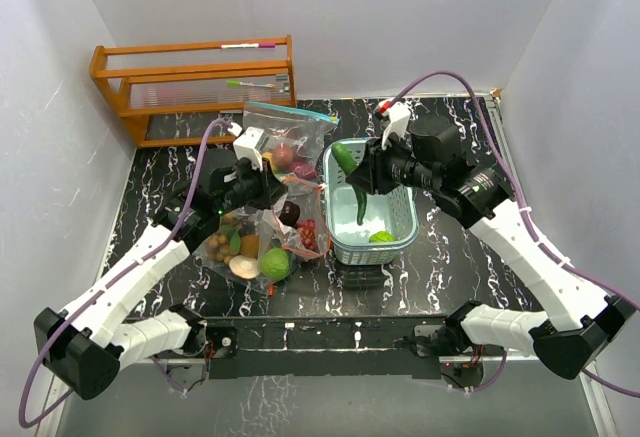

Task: Place the food in the zip-top bag and seal the zipper
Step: Place the fake vegetable in the zipper food storage bag.

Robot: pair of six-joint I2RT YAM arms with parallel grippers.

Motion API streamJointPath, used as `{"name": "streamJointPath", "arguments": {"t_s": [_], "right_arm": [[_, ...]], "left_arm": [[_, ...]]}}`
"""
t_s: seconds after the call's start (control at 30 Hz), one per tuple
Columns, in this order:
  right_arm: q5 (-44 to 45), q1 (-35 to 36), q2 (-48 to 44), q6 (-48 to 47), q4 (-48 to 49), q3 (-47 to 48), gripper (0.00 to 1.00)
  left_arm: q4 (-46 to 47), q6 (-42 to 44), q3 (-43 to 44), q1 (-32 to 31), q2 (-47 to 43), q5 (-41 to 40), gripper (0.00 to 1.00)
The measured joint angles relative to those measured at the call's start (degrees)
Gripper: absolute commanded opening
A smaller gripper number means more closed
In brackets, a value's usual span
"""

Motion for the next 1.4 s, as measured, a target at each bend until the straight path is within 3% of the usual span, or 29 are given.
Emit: {"name": "streamJointPath", "arguments": {"t_s": [0.17,0.33,0.53,0.87,1.17,1.2,1.27,1.4], "right_arm": [[-8.33,1.84,0.09,0.02,1.60,-1.36,0.08],[-10.97,7.74,1.84,0.74,2.82,-1.88,0.08],[-9.14,14.60,6.91,3.96,2.40,-1.88,0.08],[-2.71,14.75,10.80,11.93,1.79,-2.10,0.08],[-0.31,14.75,19.74,14.25,1.18,1.18,0.08],[0.31,14.75,20.57,14.49,0.81,1.95,0.12],[1.25,14.75,21.44,14.62,0.31,3.52,0.35],[3.43,14.75,21.90,14.93,-0.42,6.62,0.63]], "left_arm": [[0.74,0.00,0.26,0.00,2.23,0.02,0.00],[0.70,0.00,0.72,0.00,3.56,0.02,0.00],[0.26,0.07,2.16,0.00,3.56,0.02,0.00],[-0.87,0.04,2.27,0.00,1.97,0.04,0.00],[-1.60,0.00,2.25,0.00,-0.85,0.24,0.00],[-1.68,0.00,2.25,0.00,-0.85,0.31,0.00],[-1.81,-0.09,2.21,0.00,-0.87,0.48,0.00],[-1.75,-0.42,1.70,0.00,-1.27,0.68,0.00]]}}
